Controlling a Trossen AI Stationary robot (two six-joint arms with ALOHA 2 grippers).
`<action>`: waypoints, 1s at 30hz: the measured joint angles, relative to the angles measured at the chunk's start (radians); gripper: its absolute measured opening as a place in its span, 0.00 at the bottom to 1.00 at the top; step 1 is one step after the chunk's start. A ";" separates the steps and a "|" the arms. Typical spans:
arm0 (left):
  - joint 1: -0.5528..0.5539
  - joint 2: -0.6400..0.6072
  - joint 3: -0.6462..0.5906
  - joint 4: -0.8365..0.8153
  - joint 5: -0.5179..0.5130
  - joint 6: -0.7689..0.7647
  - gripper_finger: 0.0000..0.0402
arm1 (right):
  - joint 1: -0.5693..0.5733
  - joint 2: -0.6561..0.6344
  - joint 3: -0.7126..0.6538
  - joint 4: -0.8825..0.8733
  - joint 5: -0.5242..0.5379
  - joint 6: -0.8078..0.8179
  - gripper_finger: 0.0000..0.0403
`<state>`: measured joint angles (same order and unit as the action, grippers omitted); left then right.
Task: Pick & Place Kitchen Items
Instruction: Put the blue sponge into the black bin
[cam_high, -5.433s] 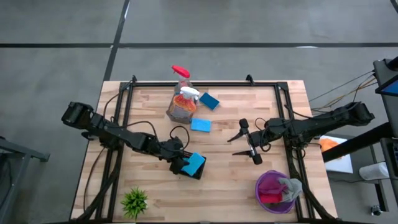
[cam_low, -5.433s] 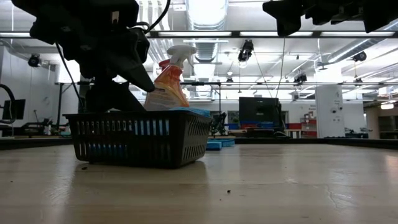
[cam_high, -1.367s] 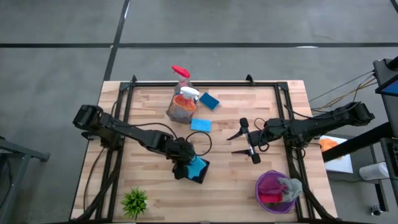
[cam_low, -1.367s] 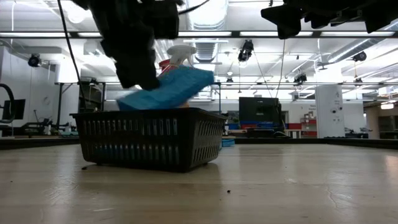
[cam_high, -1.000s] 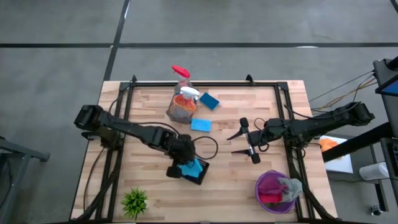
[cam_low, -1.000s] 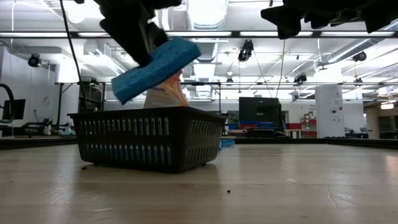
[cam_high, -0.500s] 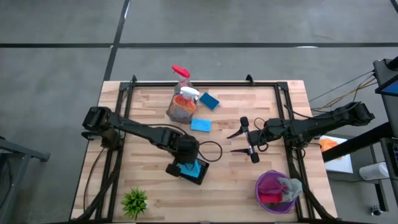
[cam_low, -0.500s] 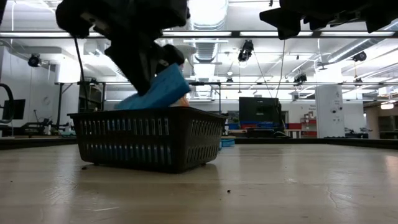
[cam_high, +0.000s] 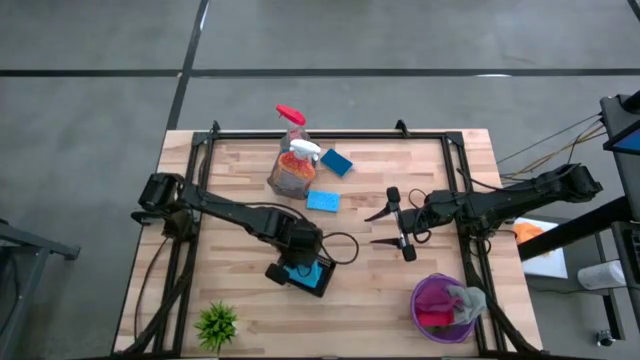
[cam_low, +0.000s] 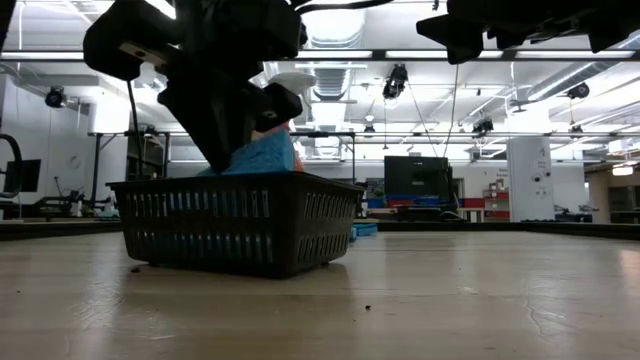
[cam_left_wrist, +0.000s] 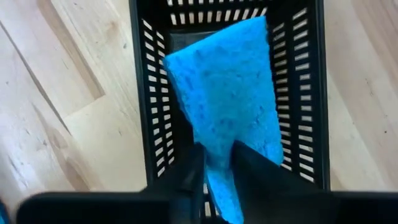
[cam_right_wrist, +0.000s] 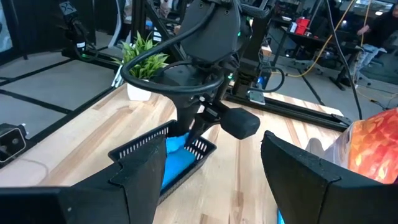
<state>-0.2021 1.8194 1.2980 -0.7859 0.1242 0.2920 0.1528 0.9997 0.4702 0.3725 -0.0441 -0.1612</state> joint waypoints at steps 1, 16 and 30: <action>-0.001 0.000 0.000 -0.001 0.000 0.000 0.24 | 0.000 0.000 0.000 0.000 0.000 0.000 0.63; -0.001 -0.036 0.000 -0.064 -0.101 -0.053 0.52 | 0.000 0.000 0.000 -0.008 0.003 0.000 0.63; 0.001 -0.308 -0.386 0.678 -0.363 -0.275 0.52 | 0.000 0.098 0.000 0.049 0.062 -0.005 0.63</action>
<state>-0.2012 1.5115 0.9120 -0.1077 -0.2390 0.0173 0.1524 1.0976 0.4702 0.4217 0.0179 -0.1661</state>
